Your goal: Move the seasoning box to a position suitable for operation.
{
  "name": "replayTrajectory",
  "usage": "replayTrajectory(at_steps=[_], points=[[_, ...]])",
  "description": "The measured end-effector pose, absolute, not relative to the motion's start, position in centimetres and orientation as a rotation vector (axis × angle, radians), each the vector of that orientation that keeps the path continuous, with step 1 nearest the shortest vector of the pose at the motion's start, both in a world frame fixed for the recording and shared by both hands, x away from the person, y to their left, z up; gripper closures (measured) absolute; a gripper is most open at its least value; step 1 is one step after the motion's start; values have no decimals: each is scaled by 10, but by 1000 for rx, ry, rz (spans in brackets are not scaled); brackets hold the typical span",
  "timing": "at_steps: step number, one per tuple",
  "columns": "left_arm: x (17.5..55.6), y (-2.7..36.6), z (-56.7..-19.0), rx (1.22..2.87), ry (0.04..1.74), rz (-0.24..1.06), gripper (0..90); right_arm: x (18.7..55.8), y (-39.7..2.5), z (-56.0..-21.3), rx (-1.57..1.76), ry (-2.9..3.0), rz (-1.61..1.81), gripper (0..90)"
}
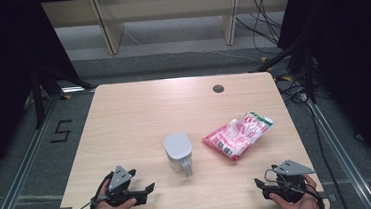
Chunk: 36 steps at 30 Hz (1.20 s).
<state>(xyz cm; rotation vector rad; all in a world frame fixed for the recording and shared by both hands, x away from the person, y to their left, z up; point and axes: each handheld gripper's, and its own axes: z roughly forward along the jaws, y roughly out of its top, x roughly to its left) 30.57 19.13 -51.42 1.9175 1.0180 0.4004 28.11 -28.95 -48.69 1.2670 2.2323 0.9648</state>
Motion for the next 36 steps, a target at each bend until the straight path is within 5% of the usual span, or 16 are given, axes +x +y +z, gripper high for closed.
replayTrajectory(at_steps=[25, 31, 36], points=[[299, 178, -504, 1892, 956, 358, 167, 283, -290, -488, 1255, 2209, 1003, 215], [297, 168, -502, 1895, 906, 333, 221, 285, -293, -489, 1244, 2200, 992, 216], [297, 157, -501, 1893, 868, 321, 349, 286, -294, -489, 1253, 2196, 1015, 249]])
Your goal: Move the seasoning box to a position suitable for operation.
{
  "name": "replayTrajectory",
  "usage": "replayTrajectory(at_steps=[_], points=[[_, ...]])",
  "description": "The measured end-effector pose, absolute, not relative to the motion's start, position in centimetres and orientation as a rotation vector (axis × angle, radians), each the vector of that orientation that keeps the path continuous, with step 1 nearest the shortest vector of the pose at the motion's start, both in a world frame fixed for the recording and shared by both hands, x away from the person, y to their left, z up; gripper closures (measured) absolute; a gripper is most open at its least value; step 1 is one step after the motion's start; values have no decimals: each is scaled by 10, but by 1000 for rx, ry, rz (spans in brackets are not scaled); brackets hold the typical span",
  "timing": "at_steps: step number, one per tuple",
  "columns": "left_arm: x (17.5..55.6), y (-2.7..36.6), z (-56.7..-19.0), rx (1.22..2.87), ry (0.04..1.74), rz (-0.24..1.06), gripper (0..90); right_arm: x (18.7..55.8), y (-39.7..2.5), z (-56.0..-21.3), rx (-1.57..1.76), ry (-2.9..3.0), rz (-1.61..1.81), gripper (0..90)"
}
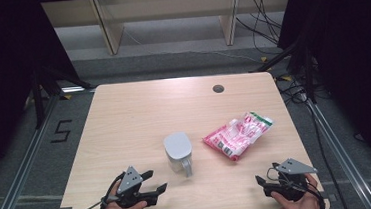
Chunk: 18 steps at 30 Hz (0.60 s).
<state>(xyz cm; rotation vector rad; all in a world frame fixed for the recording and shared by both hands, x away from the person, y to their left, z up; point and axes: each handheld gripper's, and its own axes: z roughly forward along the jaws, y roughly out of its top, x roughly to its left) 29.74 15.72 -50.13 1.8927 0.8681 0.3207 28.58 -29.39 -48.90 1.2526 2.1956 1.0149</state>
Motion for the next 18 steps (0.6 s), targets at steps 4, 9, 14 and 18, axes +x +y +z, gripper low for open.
replayTrajectory(at_steps=[4, 9, 14, 18], points=[[297, 147, -500, 1901, 819, 312, 411, 286, -293, -489, 1257, 2190, 1010, 245], [300, 126, -497, 1922, 726, 302, 494, 283, -289, -487, 1249, 2187, 1008, 243], [313, 101, -494, 1930, 680, 272, 600, 282, -287, -486, 1249, 2183, 999, 243], [317, 93, -496, 1938, 692, 277, 647, 284, -289, -487, 1241, 2190, 1005, 243]])
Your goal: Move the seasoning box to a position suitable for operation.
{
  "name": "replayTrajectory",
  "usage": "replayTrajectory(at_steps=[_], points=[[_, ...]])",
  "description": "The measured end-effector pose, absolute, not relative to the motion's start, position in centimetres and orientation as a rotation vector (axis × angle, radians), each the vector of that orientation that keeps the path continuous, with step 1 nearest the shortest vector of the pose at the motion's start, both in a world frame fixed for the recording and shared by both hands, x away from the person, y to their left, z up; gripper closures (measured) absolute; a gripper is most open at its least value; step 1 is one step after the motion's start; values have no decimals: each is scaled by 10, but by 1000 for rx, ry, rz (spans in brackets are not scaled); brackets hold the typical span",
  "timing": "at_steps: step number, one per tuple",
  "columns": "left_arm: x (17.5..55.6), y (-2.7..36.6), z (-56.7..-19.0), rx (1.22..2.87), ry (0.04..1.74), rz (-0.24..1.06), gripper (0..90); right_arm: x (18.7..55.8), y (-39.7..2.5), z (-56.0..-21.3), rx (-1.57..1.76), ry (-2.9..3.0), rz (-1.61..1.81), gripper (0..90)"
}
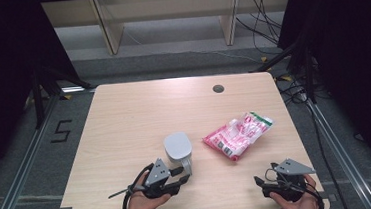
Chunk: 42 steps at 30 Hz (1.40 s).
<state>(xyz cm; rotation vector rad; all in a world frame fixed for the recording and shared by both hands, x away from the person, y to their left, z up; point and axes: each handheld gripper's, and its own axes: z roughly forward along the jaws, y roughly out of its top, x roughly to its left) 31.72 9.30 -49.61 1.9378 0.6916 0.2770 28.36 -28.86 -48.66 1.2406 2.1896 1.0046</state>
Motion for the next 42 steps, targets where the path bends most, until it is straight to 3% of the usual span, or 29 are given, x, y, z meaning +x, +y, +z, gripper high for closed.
replayTrajectory(at_steps=[3, 8, 9, 25, 38, 42], points=[[318, 90, -497, 1942, 691, 319, 659, 283, -288, -486, 1241, 2202, 1018, 244], [322, 86, -500, 1960, 667, 357, 799, 283, -287, -486, 1222, 2211, 1006, 245], [325, 88, -501, 1926, 685, 313, 814, 282, -287, -486, 1224, 2207, 1014, 245], [330, 121, -497, 1984, 643, 375, 818, 283, -286, -486, 1197, 2235, 994, 245], [341, 149, -494, 1961, 714, 408, 843, 282, -284, -487, 1200, 2245, 983, 238], [337, 145, -489, 1928, 754, 378, 569, 283, -284, -486, 1181, 2238, 1004, 240]])
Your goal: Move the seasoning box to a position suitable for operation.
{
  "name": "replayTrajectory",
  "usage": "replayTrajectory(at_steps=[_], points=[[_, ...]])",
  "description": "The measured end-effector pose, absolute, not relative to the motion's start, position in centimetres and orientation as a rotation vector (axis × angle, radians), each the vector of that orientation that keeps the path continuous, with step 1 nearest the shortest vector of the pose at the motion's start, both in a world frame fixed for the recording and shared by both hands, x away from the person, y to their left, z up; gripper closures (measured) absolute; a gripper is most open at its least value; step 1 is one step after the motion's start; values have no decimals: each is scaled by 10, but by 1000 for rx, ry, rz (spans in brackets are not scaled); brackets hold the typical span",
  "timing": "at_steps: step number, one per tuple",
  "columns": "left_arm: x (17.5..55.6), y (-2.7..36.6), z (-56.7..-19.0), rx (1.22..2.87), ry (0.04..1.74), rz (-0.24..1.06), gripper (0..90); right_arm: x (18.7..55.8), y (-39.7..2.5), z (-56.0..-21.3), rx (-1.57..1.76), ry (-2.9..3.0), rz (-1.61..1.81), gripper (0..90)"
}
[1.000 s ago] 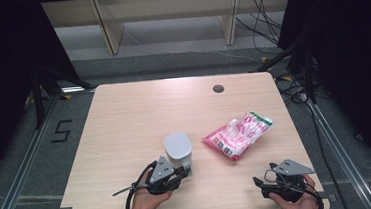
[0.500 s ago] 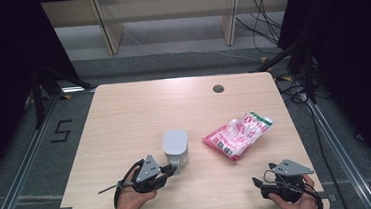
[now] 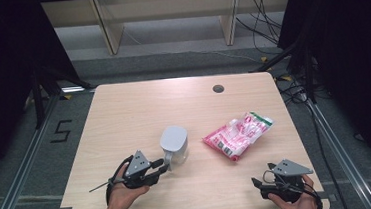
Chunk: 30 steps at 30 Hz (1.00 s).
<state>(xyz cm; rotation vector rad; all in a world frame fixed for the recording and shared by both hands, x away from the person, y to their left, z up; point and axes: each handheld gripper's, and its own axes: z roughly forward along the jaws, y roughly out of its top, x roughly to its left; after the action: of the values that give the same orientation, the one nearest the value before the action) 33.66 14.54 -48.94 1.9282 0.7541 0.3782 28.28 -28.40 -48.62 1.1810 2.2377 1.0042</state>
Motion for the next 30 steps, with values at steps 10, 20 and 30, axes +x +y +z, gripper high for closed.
replayTrajectory(at_steps=[10, 20, 30], points=[[341, 128, -496, 1899, 803, 470, 534, 284, -281, -486, 1133, 2247, 1003, 237], [348, 144, -494, 1941, 787, 629, 651, 284, -281, -486, 1141, 2269, 1012, 236], [368, 152, -497, 1875, 860, 593, 676, 284, -279, -486, 1151, 2262, 1001, 238]])
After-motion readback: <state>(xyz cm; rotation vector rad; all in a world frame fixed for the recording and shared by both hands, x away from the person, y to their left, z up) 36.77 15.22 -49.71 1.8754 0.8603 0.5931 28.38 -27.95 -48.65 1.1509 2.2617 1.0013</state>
